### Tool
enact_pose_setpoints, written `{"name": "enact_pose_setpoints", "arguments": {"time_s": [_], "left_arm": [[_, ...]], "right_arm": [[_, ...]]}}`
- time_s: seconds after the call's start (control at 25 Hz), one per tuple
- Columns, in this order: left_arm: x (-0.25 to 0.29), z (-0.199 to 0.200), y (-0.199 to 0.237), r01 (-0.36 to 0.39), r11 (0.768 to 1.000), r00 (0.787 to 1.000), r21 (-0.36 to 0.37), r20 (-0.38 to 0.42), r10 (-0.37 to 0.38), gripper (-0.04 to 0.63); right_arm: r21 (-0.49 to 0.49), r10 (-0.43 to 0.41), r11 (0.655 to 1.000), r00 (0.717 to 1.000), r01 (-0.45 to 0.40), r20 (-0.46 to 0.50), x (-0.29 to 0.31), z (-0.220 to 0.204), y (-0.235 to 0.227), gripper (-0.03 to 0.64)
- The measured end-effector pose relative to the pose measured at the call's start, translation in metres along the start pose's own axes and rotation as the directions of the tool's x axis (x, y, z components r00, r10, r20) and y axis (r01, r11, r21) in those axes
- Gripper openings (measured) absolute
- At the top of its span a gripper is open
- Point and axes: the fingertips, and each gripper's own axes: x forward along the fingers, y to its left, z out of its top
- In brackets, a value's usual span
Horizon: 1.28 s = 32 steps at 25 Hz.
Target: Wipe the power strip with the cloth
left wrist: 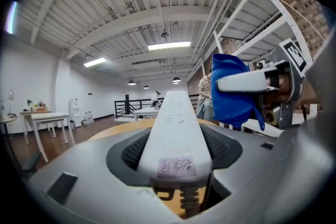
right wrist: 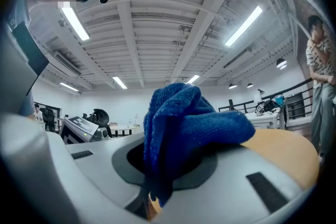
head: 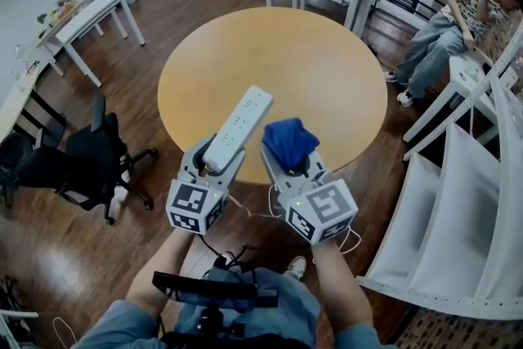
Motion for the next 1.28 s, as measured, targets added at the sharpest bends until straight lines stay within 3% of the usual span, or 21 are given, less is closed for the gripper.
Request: {"name": "enact_pose_setpoints", "arguments": {"time_s": [0.28,0.52,0.8,1.0,1.28], "left_arm": [[-0.014,0.032,-0.013,0.014,0.998,0.999,0.054,0.043,-0.016,0.292],[-0.014,0.038,-0.026,0.024,0.986,0.997,0.163,0.063,-0.035,0.291],[-0.018,0.046,-0.041,0.009,0.958,0.998,0.287,0.053,-0.026,0.291],[-0.024,0.047,-0.045,0.002,0.956,0.998,0.294,0.053,-0.018,0.291],[-0.031,0.049,-0.043,-0.002,0.962,0.997,0.273,0.073,-0.018,0.291]], "right_arm": [[-0.002,0.011,1.0,0.998,-0.011,0.067,-0.007,0.026,0.01,0.061],[0.075,0.178,0.979,0.973,-0.19,0.146,0.002,0.062,0.061,0.061],[0.115,0.313,0.939,0.943,-0.324,0.111,0.015,0.055,0.1,0.061],[0.085,0.323,0.939,0.941,-0.332,0.101,0.017,0.052,0.104,0.061],[0.069,0.269,0.958,0.957,-0.277,0.111,0.014,0.063,0.08,0.061]]}}
